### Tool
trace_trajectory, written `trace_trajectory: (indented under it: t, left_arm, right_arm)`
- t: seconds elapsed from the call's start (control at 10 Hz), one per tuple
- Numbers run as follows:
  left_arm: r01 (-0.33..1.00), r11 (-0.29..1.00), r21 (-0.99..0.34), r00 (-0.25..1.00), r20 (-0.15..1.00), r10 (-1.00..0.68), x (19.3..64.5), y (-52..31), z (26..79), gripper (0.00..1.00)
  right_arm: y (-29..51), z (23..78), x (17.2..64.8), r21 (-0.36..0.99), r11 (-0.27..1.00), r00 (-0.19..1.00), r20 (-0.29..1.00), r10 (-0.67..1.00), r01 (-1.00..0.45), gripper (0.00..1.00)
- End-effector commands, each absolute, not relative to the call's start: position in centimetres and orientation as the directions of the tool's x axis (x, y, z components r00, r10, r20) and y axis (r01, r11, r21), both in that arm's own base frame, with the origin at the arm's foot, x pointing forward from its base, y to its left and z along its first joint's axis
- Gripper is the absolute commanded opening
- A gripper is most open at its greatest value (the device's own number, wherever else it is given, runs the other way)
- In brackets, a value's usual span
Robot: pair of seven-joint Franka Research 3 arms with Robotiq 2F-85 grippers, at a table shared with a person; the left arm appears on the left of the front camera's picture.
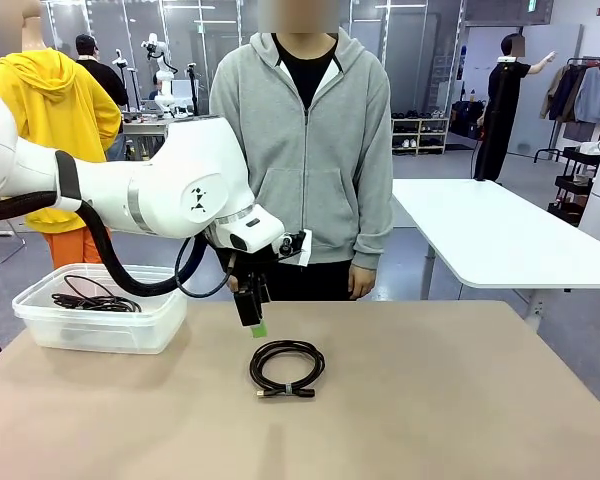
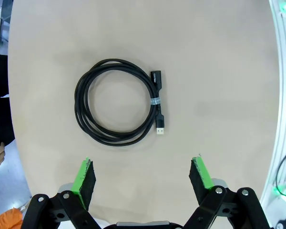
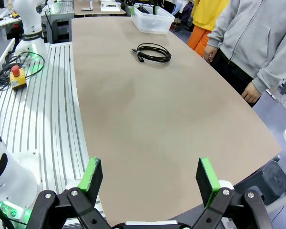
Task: Organize and store the cables.
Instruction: Place the USB Extension Cable into the Organizing box.
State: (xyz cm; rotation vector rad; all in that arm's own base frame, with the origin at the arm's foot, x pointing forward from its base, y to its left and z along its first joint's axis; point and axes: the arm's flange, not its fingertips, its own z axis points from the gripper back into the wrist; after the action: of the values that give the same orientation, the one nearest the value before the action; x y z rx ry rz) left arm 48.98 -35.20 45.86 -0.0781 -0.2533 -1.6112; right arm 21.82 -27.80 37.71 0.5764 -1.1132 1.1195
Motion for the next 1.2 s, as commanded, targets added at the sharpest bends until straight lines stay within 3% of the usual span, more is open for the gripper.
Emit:
trace_trajectory:
  t: [0.0,1.1]
  left_arm:
    - [0.993,-0.024,0.117,-0.045,0.183,-0.982,49.2,-35.8,45.6,1.0]
    - [0.999,-0.029,0.042,-0.033,0.094,-0.995,50.2,-41.4,38.9,1.0]
  right_arm:
    - [-27.5,38.1,21.7,-0.159,0.384,0.013,0.913,0.409,-0.909,1.0]
    - [-27.5,38.1,21.7,-0.159,0.384,0.013,0.913,0.409,-0.909,1.0]
